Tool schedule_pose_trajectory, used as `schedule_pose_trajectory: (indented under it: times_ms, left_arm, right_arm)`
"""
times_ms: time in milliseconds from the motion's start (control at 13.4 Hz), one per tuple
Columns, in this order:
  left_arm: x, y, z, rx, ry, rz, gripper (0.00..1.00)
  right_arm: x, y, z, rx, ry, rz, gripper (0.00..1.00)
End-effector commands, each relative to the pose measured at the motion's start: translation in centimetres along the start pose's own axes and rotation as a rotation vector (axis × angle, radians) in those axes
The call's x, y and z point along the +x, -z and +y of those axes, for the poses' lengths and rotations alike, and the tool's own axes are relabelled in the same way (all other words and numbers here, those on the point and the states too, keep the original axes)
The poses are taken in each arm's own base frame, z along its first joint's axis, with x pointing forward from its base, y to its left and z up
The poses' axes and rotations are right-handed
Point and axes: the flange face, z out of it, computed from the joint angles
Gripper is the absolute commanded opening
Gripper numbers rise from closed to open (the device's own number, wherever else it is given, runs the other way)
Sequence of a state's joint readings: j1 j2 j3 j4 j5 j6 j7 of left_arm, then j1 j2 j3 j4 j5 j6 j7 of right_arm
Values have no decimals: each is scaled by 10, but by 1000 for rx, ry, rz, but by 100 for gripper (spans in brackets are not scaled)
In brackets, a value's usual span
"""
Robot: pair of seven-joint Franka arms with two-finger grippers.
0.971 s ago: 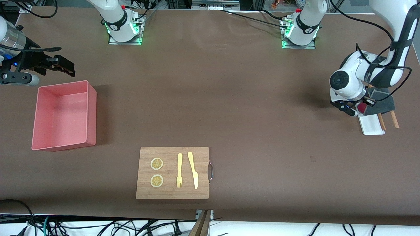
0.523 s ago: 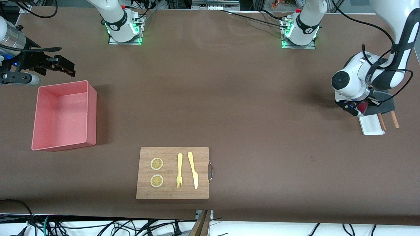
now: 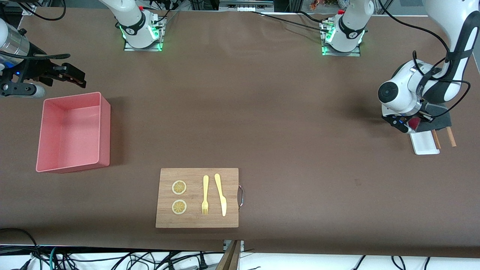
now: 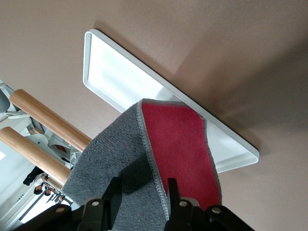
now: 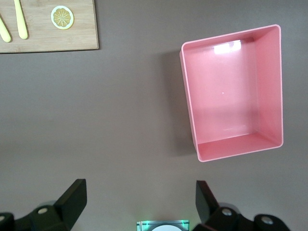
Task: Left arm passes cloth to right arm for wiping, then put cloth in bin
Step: 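Close the left gripper on the grey cloth's edge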
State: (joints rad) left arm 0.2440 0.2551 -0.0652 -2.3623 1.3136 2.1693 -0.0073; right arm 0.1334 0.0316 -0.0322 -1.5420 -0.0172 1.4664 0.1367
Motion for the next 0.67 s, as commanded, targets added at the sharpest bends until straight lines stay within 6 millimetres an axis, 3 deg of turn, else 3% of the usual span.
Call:
schedule_pose_trajectory:
  times_ms: [0,299,597]
  left_arm:
    - [1,-2,4,12,3,4,46]
    - [3,-4,6,7,-3,3,47]
    - [6,9,5,38,-21,-18,44]
  right_arm:
    - [0,4,5,16,-12,-4,100]
    - [0,4,5,16,-12,-4,100]
    - [0,4,5,16,-12,-4,100]
